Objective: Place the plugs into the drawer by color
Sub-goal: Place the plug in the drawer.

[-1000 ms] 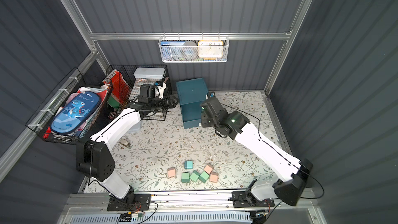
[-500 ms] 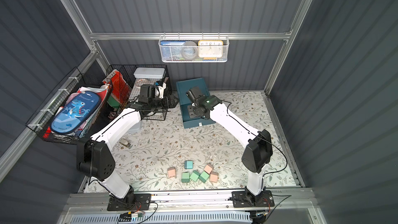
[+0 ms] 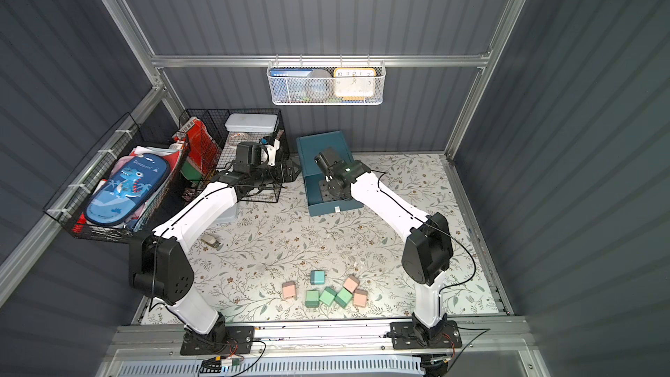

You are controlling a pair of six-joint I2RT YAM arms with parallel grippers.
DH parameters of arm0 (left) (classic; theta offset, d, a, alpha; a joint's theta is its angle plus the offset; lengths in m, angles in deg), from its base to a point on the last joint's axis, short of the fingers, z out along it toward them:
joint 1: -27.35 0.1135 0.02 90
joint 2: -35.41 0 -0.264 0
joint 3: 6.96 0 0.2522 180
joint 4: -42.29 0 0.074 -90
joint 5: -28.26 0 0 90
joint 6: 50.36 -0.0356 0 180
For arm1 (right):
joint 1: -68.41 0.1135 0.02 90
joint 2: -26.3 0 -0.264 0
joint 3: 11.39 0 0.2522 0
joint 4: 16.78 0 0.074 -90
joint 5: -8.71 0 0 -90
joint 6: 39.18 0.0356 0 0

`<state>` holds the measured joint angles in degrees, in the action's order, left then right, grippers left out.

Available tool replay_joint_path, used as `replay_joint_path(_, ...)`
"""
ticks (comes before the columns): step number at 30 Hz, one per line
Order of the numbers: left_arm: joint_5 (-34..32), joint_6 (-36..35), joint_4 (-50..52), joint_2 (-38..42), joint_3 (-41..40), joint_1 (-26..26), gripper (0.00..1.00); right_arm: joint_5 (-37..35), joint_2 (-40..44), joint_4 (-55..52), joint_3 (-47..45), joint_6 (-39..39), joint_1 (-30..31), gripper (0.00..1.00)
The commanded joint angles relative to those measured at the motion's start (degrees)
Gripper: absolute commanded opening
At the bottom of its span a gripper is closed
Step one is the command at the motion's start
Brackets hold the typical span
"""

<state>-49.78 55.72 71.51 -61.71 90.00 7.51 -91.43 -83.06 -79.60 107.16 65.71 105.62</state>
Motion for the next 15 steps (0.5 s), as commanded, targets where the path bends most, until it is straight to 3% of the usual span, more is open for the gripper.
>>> replay_joint_path(1, 0.9, -0.8, -0.1, 0.0, 0.7, 0.0, 0.94, -1.0, -1.2, -1.9, 2.3, -1.3, -0.4, 0.43)
replay_joint_path(15, 1.3, -1.1, 0.2, 0.4, 0.7, 0.0, 0.94, -1.5, -1.9, -4.9, 7.8, -2.5, -0.7, 0.64)
